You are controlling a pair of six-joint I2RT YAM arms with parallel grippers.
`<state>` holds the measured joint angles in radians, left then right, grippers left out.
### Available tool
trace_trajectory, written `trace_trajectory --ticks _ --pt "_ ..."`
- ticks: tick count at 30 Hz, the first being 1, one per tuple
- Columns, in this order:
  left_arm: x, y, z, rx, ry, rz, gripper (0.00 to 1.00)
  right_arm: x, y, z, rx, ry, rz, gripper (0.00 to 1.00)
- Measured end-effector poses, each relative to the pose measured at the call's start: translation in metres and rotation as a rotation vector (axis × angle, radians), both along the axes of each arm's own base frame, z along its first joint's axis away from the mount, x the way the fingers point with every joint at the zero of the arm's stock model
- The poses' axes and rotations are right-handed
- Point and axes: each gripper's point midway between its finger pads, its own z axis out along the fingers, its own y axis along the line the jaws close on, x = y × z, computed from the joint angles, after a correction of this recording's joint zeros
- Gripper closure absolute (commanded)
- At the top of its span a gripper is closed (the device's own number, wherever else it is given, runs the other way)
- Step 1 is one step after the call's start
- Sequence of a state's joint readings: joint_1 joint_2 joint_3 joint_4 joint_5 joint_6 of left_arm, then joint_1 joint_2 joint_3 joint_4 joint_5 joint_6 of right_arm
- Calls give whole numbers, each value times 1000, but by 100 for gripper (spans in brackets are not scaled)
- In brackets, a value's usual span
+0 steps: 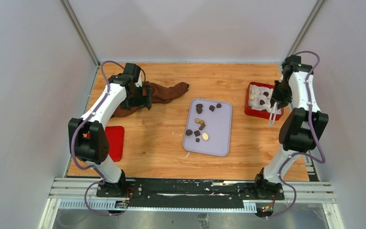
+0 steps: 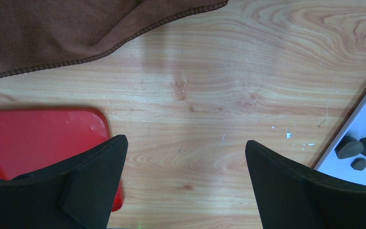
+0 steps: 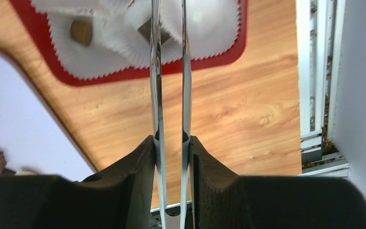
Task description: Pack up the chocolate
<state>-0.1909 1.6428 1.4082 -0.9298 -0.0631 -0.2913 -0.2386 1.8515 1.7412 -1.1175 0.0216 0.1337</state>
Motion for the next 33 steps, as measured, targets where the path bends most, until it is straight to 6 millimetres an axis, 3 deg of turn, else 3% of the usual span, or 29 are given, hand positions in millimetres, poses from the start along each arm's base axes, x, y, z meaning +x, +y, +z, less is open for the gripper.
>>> trace_trajectory --ticks 4,10,13,14,18,22,26,33 --pt "0 0 0 -2 0 -1 0 -16 29 7 25 -8 63 100" --pt "0 -1 0 -2 1 -5 0 -36 117 3 101 46 305 99" --pt "0 0 0 0 -1 -5 0 -54 170 0 154 91 455 87" --pt "0 0 1 0 -1 -5 0 -57 175 -1 162 97 465 84" --pt "-3 1 1 -1 -4 -5 0 -76 223 -10 165 149 614 73" --pt "-8 2 4 -1 -9 -4 0 -83 242 -32 155 223 657 65" --pt "-10 2 7 -1 -19 -3 0 -83 243 -51 133 282 659 62" --pt "-13 4 9 2 -26 -1 0 -71 241 -63 85 304 654 60"
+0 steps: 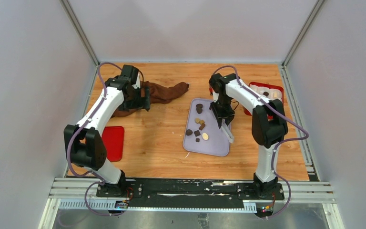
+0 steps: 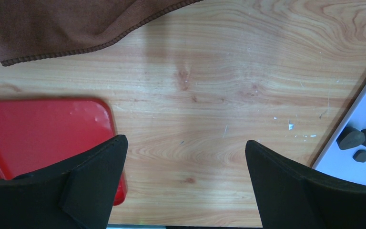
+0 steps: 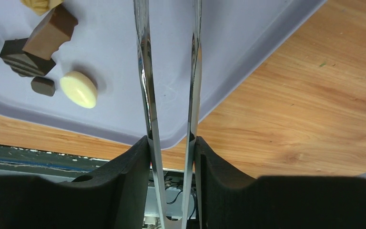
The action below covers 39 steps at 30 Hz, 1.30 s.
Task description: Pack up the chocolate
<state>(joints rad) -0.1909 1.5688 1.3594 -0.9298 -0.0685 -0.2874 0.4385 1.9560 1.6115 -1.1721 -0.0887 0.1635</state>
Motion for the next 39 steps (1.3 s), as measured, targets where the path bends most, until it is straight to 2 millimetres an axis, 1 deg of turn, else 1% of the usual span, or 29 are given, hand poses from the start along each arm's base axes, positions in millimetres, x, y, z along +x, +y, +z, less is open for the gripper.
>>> trace_trajectory --ticks 10,16,18,20,22,23,26,30,34,36,39 --pt "-1 1 1 2 -3 3 0 12 -4 -10 -51 2 10 59" --pt "-3 1 -2 2 7 6 0 25 1 -9 -44 -18 28 59" --pt "-4 1 -3 1 8 9 0 30 3 -9 -41 -24 33 61" --pt "-4 1 -3 2 10 9 0 33 5 -10 -40 -25 37 68" --pt "-5 1 -4 3 12 10 0 35 5 -10 -39 -26 43 79" --pt "-5 1 -4 3 12 10 0 35 5 -9 -39 -27 45 87" --pt "-5 2 -5 6 15 10 0 35 5 -9 -41 -24 48 100" --pt "-6 2 -6 7 17 11 0 32 2 -7 -47 -28 50 100" --pt "-6 3 -6 10 17 12 0 19 -6 6 -51 -41 50 100" --pt "-6 3 -6 10 16 12 0 14 -10 19 -38 -65 42 100" --pt "-6 3 -6 9 16 12 0 10 -20 45 12 -123 0 100"
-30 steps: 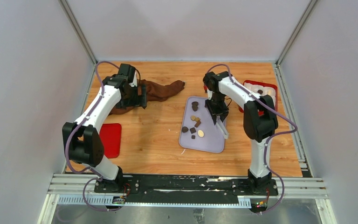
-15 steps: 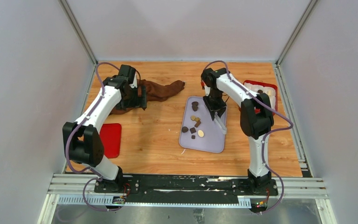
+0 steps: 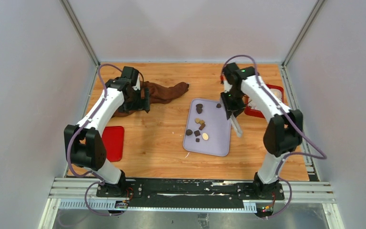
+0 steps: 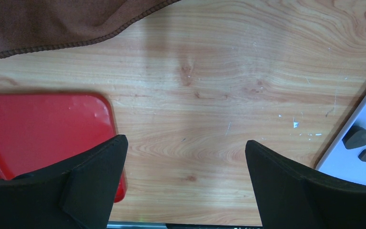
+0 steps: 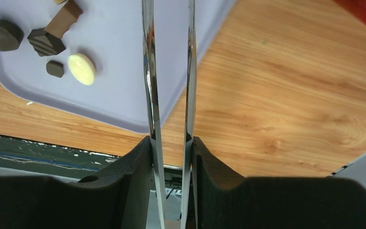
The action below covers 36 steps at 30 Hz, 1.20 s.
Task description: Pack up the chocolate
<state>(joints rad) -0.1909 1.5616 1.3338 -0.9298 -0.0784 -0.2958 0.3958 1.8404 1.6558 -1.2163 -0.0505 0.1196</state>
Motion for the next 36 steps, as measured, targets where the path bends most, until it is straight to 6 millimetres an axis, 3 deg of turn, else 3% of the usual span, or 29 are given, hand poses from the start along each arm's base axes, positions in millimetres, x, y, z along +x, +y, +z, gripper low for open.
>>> trace_trajectory --ticks 3,6,9,14,18,22,36 --pt "0 -1 0 -5 1 -2 0 5 -32 24 35 -73 -107 100" --pt "0 -1 0 -7 1 -3 0 8 -84 39 45 -135 -278 100" --pt "0 -1 0 -7 2 -3 0 2 -133 38 33 -152 -447 100" --pt "3 -2 -1 -7 5 -4 0 -4 -180 29 -7 -144 -601 100" --pt "6 -4 -3 -12 12 -6 0 7 -195 22 -47 -143 -626 100" --pt "9 -5 -5 -16 18 -11 0 20 -203 1 -66 -119 -642 100" --pt "23 -8 -9 -8 23 -29 0 37 -220 -40 -135 -54 -694 98"
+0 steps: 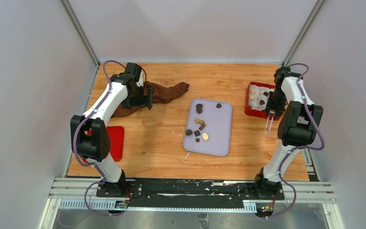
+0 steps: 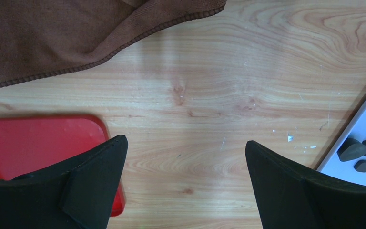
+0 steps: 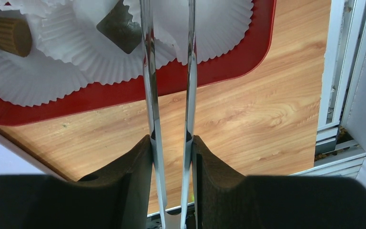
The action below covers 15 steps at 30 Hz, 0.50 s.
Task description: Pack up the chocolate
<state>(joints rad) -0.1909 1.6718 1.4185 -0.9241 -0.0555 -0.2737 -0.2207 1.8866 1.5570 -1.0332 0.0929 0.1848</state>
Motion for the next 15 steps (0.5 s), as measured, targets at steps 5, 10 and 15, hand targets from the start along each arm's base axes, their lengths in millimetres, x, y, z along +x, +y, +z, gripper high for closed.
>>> trace_trajectory --ticks 5,10,15 --pt "4 -1 -1 -1 2 -3 0 4 -3 -2 -13 -1 -18 94" --pt "5 -1 -4 0 8 -5 0 5 -6 -3 -16 -3 -37 88" --pt "5 -1 -5 1 13 -6 0 6 -7 -3 -18 -4 -41 76"
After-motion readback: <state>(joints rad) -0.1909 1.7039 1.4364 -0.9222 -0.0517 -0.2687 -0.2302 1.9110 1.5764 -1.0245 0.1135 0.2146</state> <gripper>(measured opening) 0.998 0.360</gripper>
